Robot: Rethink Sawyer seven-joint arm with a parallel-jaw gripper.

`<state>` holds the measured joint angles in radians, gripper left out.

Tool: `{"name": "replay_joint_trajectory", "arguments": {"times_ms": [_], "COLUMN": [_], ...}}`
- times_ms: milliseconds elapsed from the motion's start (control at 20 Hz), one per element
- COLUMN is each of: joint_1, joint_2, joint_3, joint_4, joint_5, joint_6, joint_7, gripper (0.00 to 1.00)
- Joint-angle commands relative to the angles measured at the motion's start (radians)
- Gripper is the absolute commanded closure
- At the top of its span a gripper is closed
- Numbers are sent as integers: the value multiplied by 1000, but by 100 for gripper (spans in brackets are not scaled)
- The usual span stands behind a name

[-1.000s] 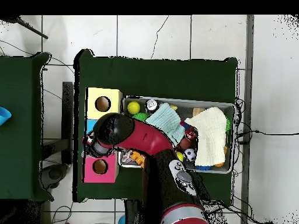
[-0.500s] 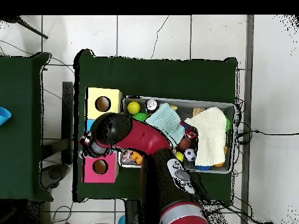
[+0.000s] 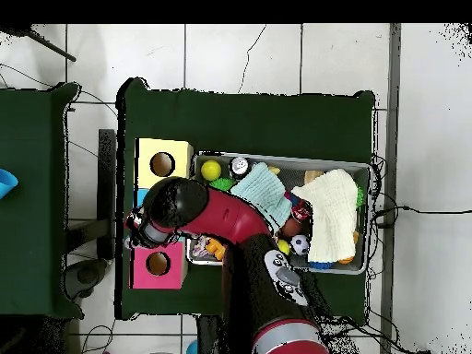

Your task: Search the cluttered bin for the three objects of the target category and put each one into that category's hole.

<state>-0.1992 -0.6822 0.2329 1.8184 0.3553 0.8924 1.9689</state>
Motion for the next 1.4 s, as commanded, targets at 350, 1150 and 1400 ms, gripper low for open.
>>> {"name": "replay_joint_trajectory", "arguments": {"times_ms": [350,1150,1400], "joint_1": [-39,-47,-54], "joint_2": [60,39,17], "joint_3": [20,13,21], "joint_4": [-212,-120,-75], "joint_5": [-64,-112,-107], "joint_6": [108,111,98], "joint_7": [49,33,31], "gripper": [100,100,100]}}
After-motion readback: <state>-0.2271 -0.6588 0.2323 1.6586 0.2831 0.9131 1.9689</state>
